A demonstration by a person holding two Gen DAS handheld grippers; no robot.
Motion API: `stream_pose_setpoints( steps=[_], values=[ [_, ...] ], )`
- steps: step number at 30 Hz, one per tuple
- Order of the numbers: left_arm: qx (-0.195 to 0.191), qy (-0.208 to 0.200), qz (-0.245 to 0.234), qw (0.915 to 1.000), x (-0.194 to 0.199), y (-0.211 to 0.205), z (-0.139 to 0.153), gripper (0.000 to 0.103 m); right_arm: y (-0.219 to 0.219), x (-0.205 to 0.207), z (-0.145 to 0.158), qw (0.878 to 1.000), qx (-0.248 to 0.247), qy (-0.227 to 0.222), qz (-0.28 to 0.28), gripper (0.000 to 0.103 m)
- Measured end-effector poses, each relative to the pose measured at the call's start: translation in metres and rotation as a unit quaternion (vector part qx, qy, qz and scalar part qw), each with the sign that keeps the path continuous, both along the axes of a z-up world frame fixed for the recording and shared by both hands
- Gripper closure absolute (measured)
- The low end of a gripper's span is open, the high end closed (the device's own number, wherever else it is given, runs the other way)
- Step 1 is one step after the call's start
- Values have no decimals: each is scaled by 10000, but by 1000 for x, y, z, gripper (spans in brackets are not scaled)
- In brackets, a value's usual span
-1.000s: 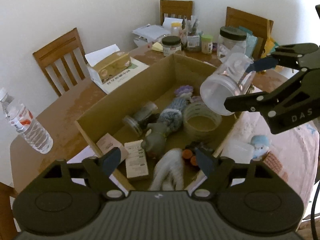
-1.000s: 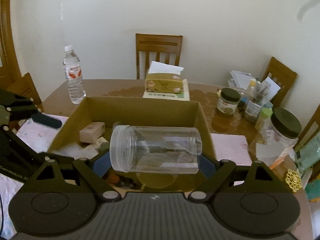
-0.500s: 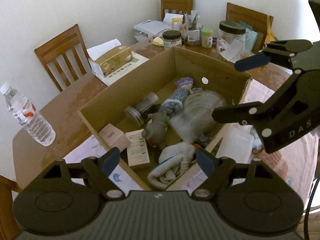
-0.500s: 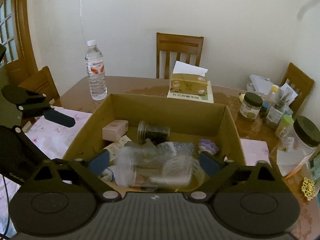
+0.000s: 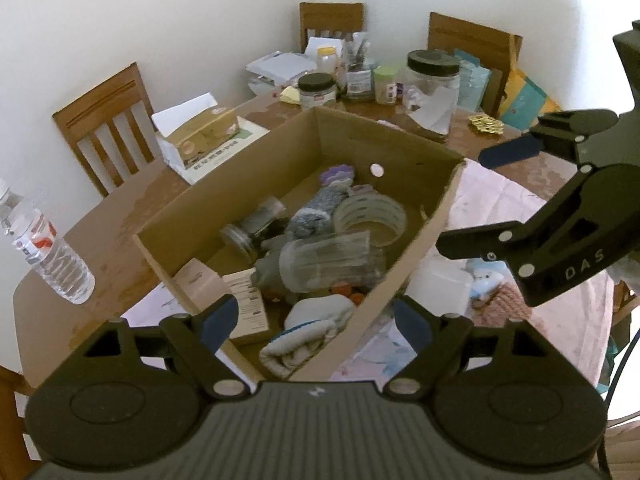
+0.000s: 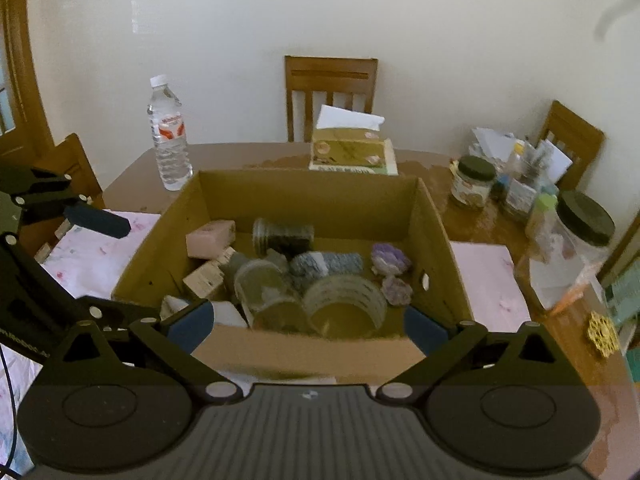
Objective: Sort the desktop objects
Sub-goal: 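Move both tools back toward the remaining table items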
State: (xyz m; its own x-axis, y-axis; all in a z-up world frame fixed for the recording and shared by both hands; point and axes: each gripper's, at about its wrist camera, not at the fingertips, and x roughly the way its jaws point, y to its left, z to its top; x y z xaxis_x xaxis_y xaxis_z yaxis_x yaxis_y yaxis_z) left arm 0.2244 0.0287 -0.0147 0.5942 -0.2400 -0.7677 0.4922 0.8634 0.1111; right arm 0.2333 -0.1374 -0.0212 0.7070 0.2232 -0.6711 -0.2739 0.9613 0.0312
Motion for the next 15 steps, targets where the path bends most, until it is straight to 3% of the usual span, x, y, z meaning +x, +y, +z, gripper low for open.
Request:
stream_pose_setpoints(
  steps=[15],
  values=[
    [-211,-3,-479,9986,-34,-29,1,13,-32,-58,-22,9973,-21,271,-685,0]
  ],
)
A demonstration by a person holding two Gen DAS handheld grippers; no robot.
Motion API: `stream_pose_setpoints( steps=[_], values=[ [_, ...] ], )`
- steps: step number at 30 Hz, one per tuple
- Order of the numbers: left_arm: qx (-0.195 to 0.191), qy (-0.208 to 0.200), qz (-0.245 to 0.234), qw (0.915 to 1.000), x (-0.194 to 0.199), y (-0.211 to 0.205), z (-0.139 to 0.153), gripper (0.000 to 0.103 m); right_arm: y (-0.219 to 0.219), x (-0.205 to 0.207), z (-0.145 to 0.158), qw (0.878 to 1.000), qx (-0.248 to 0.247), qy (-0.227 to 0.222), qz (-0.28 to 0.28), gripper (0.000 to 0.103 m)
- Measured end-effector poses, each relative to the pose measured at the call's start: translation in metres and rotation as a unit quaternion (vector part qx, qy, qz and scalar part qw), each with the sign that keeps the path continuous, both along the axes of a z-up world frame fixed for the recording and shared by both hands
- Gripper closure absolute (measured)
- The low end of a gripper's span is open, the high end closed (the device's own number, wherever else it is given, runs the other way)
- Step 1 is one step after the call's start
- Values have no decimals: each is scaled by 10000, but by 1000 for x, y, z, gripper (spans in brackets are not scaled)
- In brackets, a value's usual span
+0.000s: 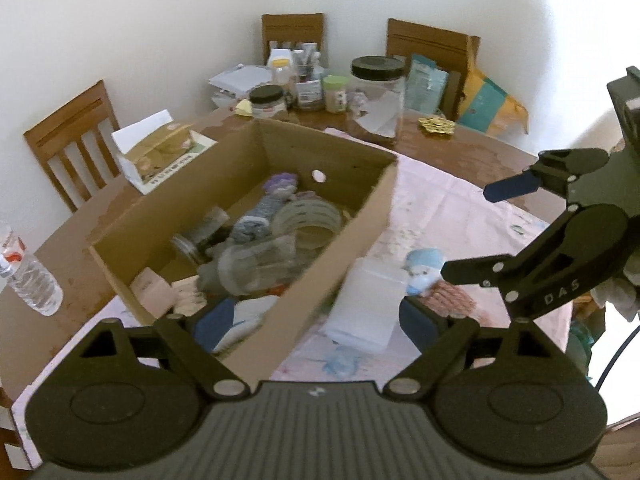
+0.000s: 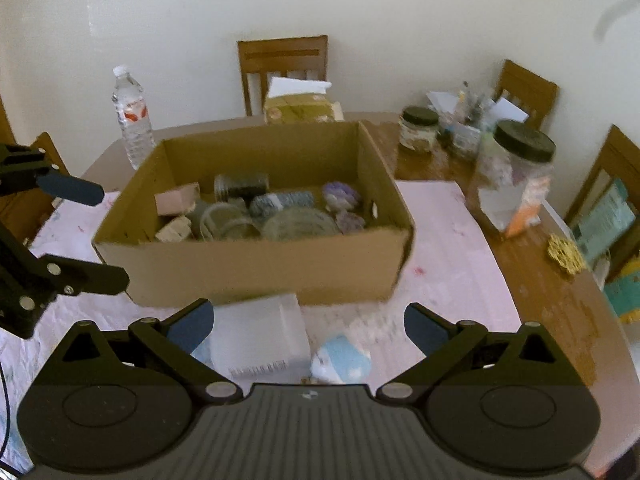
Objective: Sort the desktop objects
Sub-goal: 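Move both tools back toward the remaining table items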
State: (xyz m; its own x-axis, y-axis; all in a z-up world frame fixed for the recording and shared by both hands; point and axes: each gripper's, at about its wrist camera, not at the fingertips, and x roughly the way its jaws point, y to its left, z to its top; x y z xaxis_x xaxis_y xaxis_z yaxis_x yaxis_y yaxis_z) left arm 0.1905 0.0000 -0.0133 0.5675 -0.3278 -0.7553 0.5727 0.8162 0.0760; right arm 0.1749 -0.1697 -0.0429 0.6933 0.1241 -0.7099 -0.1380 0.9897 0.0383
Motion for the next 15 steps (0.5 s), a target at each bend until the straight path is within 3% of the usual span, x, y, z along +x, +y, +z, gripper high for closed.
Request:
stream_pose_setpoints(
  steps=[15],
  values=[
    [231,16,-416,9989,-19,-33,-33,13,-14,-40,-27,9988,50,293,-378,0]
  ],
)
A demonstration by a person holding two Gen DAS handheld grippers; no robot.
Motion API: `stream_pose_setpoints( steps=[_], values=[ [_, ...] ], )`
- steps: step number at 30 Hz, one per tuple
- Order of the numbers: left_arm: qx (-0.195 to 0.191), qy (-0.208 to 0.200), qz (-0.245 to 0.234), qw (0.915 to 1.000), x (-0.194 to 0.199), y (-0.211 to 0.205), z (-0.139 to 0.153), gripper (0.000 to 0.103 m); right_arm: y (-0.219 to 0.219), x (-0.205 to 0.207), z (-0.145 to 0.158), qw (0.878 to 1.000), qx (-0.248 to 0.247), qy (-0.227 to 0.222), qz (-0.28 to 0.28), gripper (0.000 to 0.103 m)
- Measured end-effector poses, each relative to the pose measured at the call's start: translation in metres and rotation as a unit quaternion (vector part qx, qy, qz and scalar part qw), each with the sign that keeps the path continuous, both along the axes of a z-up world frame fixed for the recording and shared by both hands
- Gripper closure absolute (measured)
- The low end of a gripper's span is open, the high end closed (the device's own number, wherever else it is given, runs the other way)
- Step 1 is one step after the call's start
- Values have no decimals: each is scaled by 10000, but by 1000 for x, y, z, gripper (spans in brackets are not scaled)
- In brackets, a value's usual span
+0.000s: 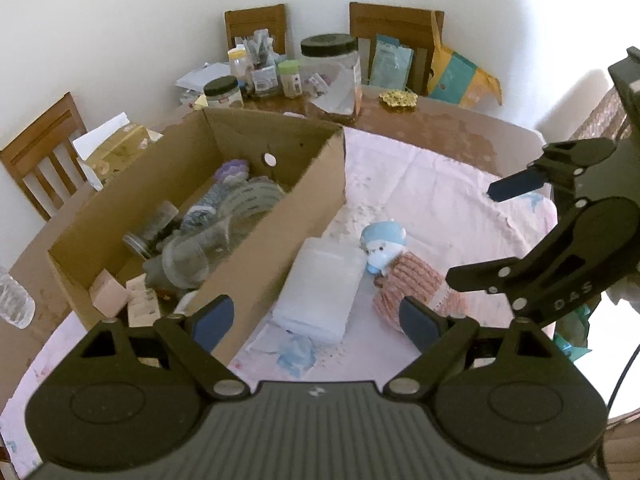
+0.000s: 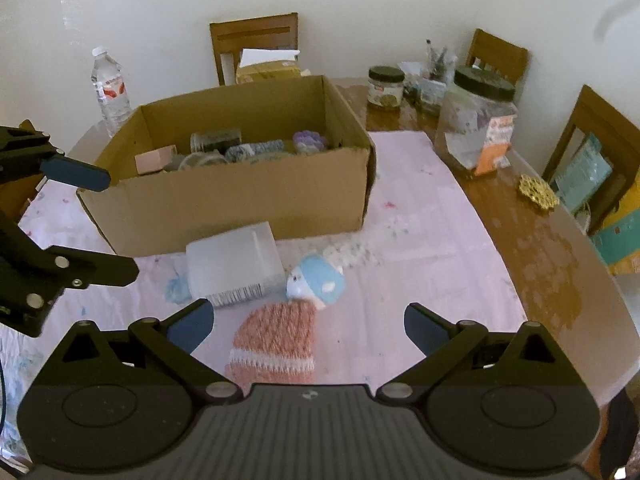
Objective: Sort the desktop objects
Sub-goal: 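Move both tools back toward the remaining table items, then grasp the translucent white container with the left gripper while the right grasps the pink knitted hat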
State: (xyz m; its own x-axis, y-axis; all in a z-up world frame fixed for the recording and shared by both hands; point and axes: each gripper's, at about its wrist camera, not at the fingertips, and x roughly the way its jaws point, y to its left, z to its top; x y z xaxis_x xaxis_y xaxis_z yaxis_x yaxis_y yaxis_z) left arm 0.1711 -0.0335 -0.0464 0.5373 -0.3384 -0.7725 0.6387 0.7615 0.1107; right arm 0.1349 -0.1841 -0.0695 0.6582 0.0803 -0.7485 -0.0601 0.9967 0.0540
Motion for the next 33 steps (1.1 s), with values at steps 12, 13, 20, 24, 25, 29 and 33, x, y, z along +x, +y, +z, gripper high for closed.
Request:
stream_pose_setpoints(
  steps=[12,13,20,24,25,29,33],
  values=[
    [13,262,291,9992,13,-8,-47,13,-7,-14,-29,9993,136,348,-27,0],
    [0,279,309,9991,14,-8,-48,13,-6,-15,-32,9992,152,373,2,0],
    [-29,275,421,9987,19,-7,-50,13,12,-5,-51,9989,83,417,215,0],
    [-81,278,396,9988,23,-7,-50,13,25,4,-63,9987,-12,366,349,0],
    [-77,285,397,9988,24,-8,-51,13,29,6,-65,9988,-54,330,363,0],
    [-82,318,386,9987,27,-11,-55,13,34,13,-72,9988,-185,288,359,0],
    [-103,343,368,9987,30,-14,-58,13,26,14,-75,9988,-304,314,219,0]
  ],
)
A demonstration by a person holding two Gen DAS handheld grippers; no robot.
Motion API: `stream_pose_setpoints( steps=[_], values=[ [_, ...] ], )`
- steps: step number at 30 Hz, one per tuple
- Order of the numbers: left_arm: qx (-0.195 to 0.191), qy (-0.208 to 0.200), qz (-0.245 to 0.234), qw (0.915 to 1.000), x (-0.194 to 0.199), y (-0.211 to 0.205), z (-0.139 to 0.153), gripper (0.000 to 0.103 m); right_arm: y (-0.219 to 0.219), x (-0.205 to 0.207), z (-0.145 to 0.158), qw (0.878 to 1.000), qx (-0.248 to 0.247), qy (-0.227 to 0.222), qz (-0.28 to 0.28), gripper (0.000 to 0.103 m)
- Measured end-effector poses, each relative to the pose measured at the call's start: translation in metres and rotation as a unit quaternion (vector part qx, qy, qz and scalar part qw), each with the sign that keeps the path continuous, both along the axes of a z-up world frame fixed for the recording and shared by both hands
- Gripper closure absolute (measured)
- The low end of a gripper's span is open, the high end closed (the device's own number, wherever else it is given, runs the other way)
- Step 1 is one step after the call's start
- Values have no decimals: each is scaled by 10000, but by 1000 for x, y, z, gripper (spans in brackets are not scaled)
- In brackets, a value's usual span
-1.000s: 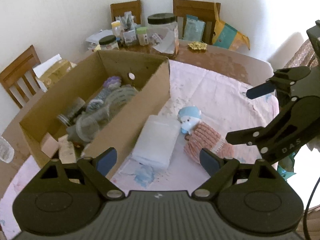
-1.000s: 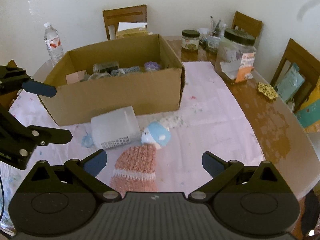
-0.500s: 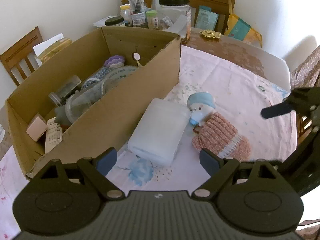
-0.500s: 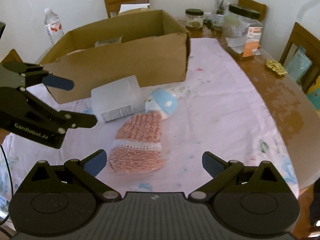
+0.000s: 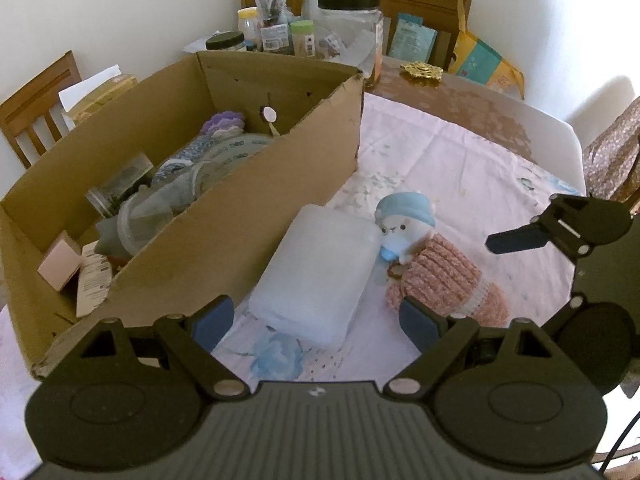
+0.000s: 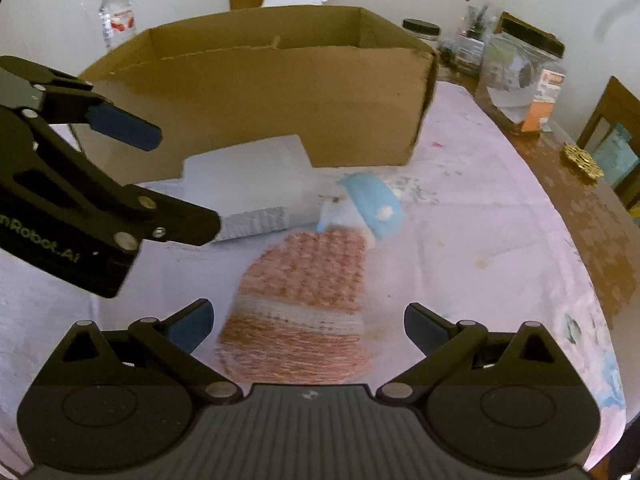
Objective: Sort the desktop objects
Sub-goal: 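Grasp the translucent white container with the left gripper while the right grasps the pink knitted hat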
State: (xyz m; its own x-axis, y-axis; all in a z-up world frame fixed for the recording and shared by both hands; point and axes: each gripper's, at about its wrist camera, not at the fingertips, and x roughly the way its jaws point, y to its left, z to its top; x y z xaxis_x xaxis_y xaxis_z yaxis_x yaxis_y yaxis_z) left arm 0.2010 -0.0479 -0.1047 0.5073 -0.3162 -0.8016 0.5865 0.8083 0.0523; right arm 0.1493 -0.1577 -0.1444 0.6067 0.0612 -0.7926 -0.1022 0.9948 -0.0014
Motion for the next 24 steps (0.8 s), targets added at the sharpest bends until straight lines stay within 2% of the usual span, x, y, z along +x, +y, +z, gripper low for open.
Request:
stream_pose_setpoints(
  steps=[13,16,24],
  values=[
    [-6,-52,-27,10000,14,-17,-15,13,-34,-8,4,9993,-22,95,-372,0],
    [141,-110,-76,9998,12,-24,-18,11,-33,-8,4,9993,5,102,-357,0],
    [-33,260,-446,9987,6,-24,-12,10,-35,-4,4,9998,39,84,-201,0]
  ],
)
